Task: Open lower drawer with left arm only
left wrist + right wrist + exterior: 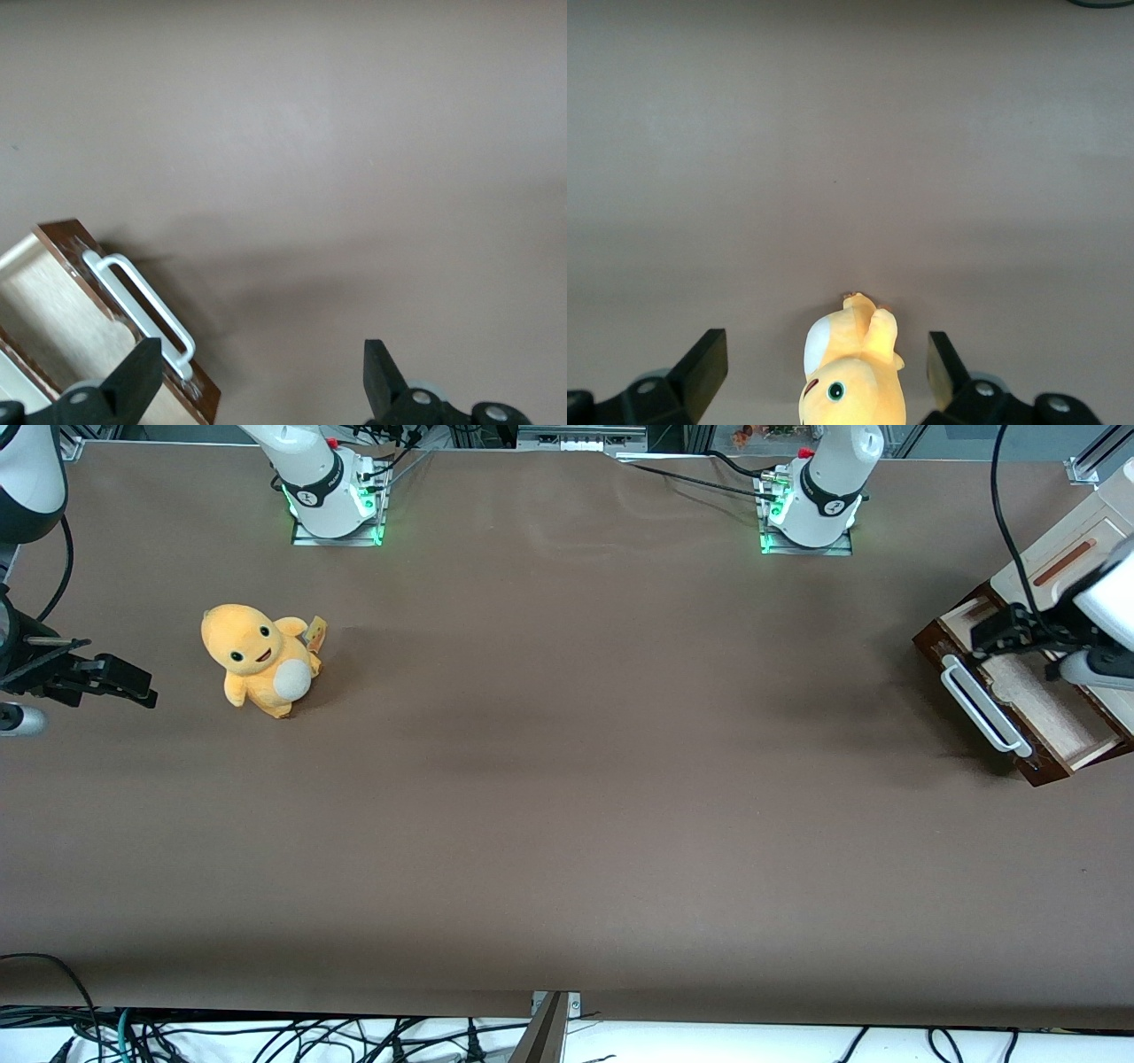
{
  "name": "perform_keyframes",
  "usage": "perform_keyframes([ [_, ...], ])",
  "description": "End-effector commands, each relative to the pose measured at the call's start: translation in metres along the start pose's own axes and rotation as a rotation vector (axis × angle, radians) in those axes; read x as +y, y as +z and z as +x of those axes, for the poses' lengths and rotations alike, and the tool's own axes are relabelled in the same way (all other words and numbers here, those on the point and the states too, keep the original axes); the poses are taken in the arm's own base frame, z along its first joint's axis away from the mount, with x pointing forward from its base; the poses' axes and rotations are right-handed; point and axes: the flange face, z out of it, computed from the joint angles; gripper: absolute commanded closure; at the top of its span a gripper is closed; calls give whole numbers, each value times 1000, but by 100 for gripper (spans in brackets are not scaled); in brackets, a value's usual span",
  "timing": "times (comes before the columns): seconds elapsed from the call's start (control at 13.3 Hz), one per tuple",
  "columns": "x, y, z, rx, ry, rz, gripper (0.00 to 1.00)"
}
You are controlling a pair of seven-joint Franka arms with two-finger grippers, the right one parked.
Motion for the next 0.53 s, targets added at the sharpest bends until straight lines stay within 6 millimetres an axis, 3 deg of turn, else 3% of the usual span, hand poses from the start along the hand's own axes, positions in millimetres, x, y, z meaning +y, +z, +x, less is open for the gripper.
perform_keyframes([
  [0.0, -1, 7, -9, -23, -9, -30, 0],
  [0.45, -1, 7, -9, -25, -6, -23, 0],
])
